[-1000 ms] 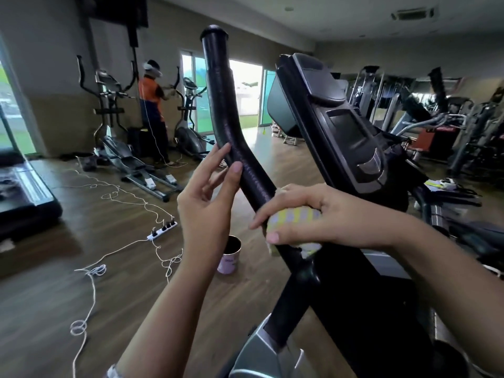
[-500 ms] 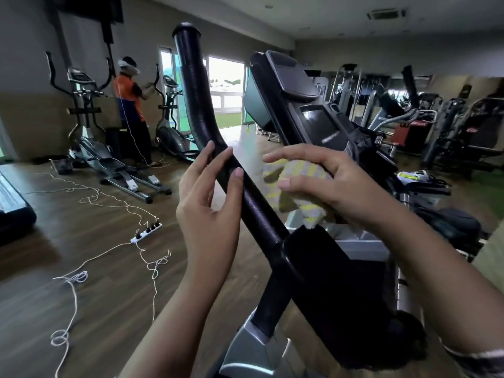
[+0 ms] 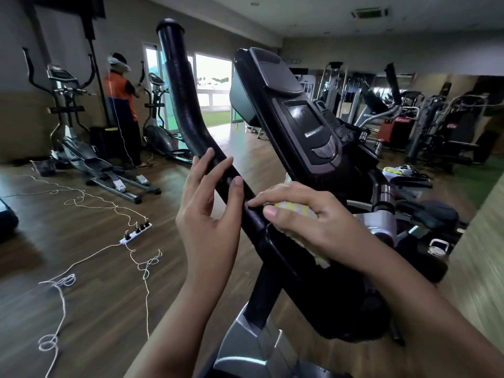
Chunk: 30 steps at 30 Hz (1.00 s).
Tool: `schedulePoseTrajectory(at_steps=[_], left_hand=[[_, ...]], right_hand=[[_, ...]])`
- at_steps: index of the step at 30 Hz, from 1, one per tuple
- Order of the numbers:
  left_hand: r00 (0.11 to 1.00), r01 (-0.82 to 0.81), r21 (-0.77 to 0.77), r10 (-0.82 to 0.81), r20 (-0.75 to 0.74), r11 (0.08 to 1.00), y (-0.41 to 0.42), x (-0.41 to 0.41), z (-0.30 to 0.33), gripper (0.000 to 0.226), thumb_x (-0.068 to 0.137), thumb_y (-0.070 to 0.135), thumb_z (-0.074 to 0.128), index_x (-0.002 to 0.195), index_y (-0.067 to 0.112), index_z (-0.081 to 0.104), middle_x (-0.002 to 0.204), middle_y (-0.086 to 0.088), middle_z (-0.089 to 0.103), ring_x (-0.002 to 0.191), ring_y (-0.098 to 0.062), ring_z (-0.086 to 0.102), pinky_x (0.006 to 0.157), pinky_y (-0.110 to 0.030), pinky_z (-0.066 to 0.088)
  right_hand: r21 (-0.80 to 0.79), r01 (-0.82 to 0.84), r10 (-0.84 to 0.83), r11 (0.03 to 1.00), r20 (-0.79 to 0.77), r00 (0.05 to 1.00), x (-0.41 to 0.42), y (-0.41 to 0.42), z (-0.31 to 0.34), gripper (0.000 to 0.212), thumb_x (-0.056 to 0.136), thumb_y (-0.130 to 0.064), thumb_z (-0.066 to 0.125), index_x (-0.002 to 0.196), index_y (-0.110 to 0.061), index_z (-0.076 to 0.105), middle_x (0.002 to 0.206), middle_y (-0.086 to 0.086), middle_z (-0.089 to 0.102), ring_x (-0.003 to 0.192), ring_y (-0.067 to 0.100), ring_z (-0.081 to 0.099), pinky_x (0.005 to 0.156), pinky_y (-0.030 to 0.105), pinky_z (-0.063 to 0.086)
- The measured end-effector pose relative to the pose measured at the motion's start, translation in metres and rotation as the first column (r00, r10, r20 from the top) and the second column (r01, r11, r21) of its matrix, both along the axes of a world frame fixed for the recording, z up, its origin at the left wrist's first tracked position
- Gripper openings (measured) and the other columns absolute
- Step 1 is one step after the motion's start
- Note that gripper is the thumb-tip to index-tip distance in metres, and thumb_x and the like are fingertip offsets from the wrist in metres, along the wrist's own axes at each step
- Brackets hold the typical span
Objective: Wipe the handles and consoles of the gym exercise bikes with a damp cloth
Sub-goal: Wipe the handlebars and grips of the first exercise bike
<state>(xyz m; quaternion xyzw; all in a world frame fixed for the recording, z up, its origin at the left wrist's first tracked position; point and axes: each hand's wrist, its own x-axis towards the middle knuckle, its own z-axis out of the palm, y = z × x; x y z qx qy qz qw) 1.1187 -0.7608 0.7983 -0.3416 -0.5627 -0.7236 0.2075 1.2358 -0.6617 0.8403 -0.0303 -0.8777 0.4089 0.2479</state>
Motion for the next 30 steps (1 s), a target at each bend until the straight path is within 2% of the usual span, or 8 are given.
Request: schedulePoseTrajectory(at_steps=[4, 7, 9, 11, 17, 22, 27, 30], left_hand=[[1.000, -0.002, -0.011, 0.002, -0.012, 1.000, 0.001, 0.003, -0.004, 0.025, 0.091, 0.015, 0.063, 0.114, 0.022, 0.067, 0.139, 0.005, 0.053, 0.138, -0.012, 0.040, 0.105, -0.010, 0.032], [1.000, -0.005, -0.013, 0.005, -0.009, 1.000, 0.004, 0.006, -0.007, 0.024, 0.091, 0.018, 0.061, 0.114, 0.022, 0.068, 0.139, 0.008, 0.051, 0.139, -0.008, 0.037, 0.113, -0.020, 0.030], [1.000, -0.011, -0.016, 0.011, -0.011, 1.000, 0.006, 0.008, -0.008, 0.023, 0.091, 0.019, 0.060, 0.112, 0.023, 0.068, 0.139, 0.010, 0.051, 0.140, -0.006, 0.035, 0.113, -0.019, 0.028], [1.000, -0.025, -0.013, 0.025, -0.018, 1.000, 0.007, 0.010, -0.010, 0.021, 0.091, 0.018, 0.059, 0.110, 0.023, 0.068, 0.139, 0.009, 0.051, 0.140, -0.006, 0.034, 0.111, -0.016, 0.027], [0.997, -0.046, -0.023, 0.044, -0.064, 0.999, 0.005, 0.012, -0.014, 0.021, 0.092, 0.015, 0.059, 0.109, 0.018, 0.069, 0.139, 0.004, 0.051, 0.140, -0.010, 0.035, 0.108, -0.012, 0.027], [0.997, -0.030, -0.010, 0.029, -0.071, 0.999, 0.006, 0.012, -0.015, 0.021, 0.092, 0.022, 0.056, 0.109, 0.022, 0.068, 0.139, 0.003, 0.052, 0.140, -0.008, 0.035, 0.109, -0.015, 0.029], [0.997, -0.039, 0.000, 0.039, -0.068, 0.999, 0.008, 0.011, -0.018, 0.020, 0.093, 0.020, 0.058, 0.110, 0.019, 0.069, 0.139, 0.004, 0.052, 0.141, -0.009, 0.034, 0.112, -0.023, 0.031], [0.997, -0.040, 0.007, 0.040, -0.066, 0.999, 0.009, 0.012, -0.017, 0.021, 0.092, 0.022, 0.057, 0.109, 0.019, 0.069, 0.139, 0.005, 0.052, 0.141, -0.009, 0.034, 0.112, -0.020, 0.029]], right_hand=[[-0.028, 0.019, -0.018, 0.999, 0.013, 1.000, 0.021, -0.003, -0.010, 0.026, 0.083, -0.032, 0.058, 0.102, -0.038, 0.073, 0.109, -0.002, 0.063, 0.110, 0.003, 0.057, 0.094, 0.005, 0.035], [-0.004, 0.051, -0.051, 0.999, 0.029, 0.998, 0.021, -0.004, -0.009, 0.028, 0.083, -0.034, 0.057, 0.105, -0.039, 0.072, 0.109, -0.005, 0.063, 0.110, 0.003, 0.058, 0.097, 0.010, 0.037], [0.024, 0.086, -0.086, 0.996, 0.006, 0.996, 0.014, -0.005, -0.008, 0.026, 0.083, -0.035, 0.057, 0.104, -0.040, 0.072, 0.109, -0.005, 0.064, 0.109, 0.004, 0.059, 0.101, 0.018, 0.041], [0.030, 0.112, -0.112, 0.993, -0.012, 0.994, 0.012, -0.008, -0.009, 0.027, 0.084, -0.036, 0.055, 0.104, -0.042, 0.071, 0.109, -0.005, 0.063, 0.110, 0.003, 0.058, 0.102, 0.020, 0.041], [0.046, 0.103, -0.106, 0.994, 0.066, 0.992, 0.046, -0.009, -0.022, 0.042, 0.088, -0.039, 0.049, 0.126, -0.057, 0.054, 0.120, -0.015, 0.055, 0.122, -0.002, 0.048, 0.097, 0.004, 0.032], [0.045, 0.076, -0.077, 0.996, 0.004, 0.997, 0.029, -0.005, -0.012, 0.049, 0.086, -0.029, 0.056, 0.133, -0.040, 0.052, 0.117, -0.010, 0.059, 0.116, -0.003, 0.053, 0.098, 0.004, 0.032], [-0.130, 0.088, -0.090, 0.988, -0.012, 0.996, 0.031, -0.002, -0.015, 0.050, 0.078, -0.034, 0.068, 0.124, -0.030, 0.050, 0.126, -0.014, 0.060, 0.112, 0.007, 0.060, 0.093, 0.023, 0.049], [-0.079, 0.141, -0.143, 0.987, -0.009, 0.990, 0.034, -0.002, -0.015, 0.046, 0.072, -0.045, 0.072, 0.115, -0.031, 0.059, 0.124, -0.017, 0.057, 0.110, -0.003, 0.056, 0.089, 0.011, 0.042]])
